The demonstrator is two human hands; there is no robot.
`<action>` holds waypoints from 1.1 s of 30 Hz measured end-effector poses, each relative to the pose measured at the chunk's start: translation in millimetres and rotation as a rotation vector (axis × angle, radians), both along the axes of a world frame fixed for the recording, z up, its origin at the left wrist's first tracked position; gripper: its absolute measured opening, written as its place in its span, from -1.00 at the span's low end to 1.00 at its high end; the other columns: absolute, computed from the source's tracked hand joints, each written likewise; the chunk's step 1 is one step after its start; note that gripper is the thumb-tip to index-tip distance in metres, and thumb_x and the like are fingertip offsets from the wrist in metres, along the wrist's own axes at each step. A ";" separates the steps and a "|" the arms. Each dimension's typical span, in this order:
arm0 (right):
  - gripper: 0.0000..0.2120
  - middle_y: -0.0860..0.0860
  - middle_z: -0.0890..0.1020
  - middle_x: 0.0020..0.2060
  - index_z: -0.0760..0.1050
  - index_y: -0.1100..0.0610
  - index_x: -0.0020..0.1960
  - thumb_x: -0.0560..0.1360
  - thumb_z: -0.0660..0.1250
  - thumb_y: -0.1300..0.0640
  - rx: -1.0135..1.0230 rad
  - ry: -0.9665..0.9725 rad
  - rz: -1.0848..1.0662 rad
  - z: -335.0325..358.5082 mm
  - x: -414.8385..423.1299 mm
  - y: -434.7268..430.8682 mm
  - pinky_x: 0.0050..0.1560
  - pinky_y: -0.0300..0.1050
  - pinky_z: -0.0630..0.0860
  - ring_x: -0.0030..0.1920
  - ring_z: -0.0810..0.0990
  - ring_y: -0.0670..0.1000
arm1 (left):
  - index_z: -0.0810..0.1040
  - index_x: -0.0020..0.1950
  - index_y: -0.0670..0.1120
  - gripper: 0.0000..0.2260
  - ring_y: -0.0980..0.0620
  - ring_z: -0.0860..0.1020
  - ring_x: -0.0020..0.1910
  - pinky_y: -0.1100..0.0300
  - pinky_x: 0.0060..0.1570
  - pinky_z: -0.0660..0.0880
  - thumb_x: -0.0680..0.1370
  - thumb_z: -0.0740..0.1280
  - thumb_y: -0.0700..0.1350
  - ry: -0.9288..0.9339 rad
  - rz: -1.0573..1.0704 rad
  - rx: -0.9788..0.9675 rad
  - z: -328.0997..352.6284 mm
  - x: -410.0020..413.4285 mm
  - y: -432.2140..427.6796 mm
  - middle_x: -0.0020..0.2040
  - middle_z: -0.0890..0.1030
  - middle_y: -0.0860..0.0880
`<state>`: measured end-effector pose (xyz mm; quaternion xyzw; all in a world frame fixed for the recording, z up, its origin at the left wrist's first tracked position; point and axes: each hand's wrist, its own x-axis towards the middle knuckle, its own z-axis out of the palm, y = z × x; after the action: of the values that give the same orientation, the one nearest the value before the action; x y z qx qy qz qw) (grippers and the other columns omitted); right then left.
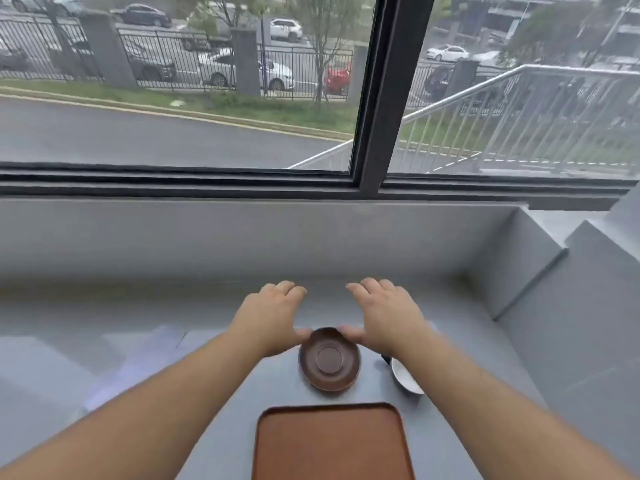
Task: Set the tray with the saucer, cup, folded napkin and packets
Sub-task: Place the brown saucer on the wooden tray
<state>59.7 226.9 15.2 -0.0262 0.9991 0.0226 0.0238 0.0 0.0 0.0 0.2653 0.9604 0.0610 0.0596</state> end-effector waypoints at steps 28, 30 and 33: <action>-0.24 0.07 0.39 0.41 0.11 -0.03 0.58 0.46 0.32 -0.08 -0.518 -0.493 -0.363 -167.8 -53.7 13.7 0.20 0.22 0.54 0.28 0.54 0.18 | 0.42 0.40 0.07 -0.36 0.02 0.70 -0.15 0.03 0.04 0.61 0.38 0.35 0.31 -0.750 0.550 0.255 -175.7 -19.7 29.0 -0.06 0.69 0.02; -0.26 0.08 0.41 0.40 0.11 -0.03 0.58 0.46 0.30 -0.05 -0.539 -0.505 -0.385 -167.7 -57.0 13.1 0.20 0.21 0.54 0.26 0.55 0.18 | 0.44 0.33 0.09 -0.41 0.04 0.71 -0.21 0.01 0.02 0.64 0.35 0.34 0.30 -0.784 0.568 0.304 -178.0 -20.2 29.1 -0.09 0.70 0.04; -0.28 0.07 0.46 0.34 0.11 -0.05 0.58 0.46 0.25 -0.02 -0.563 -0.519 -0.410 -166.9 -59.4 12.1 0.19 0.19 0.56 0.21 0.57 0.16 | 0.45 0.25 0.11 -0.57 0.10 0.70 -0.32 0.01 -0.02 0.66 0.43 0.33 0.22 -0.806 0.574 0.348 -180.3 -21.3 26.6 -0.29 0.73 0.05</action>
<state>0.3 239.0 -151.7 0.1627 0.9117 -0.2635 0.2700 -21.3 26.6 -180.3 -0.0473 0.8709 0.3308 0.3604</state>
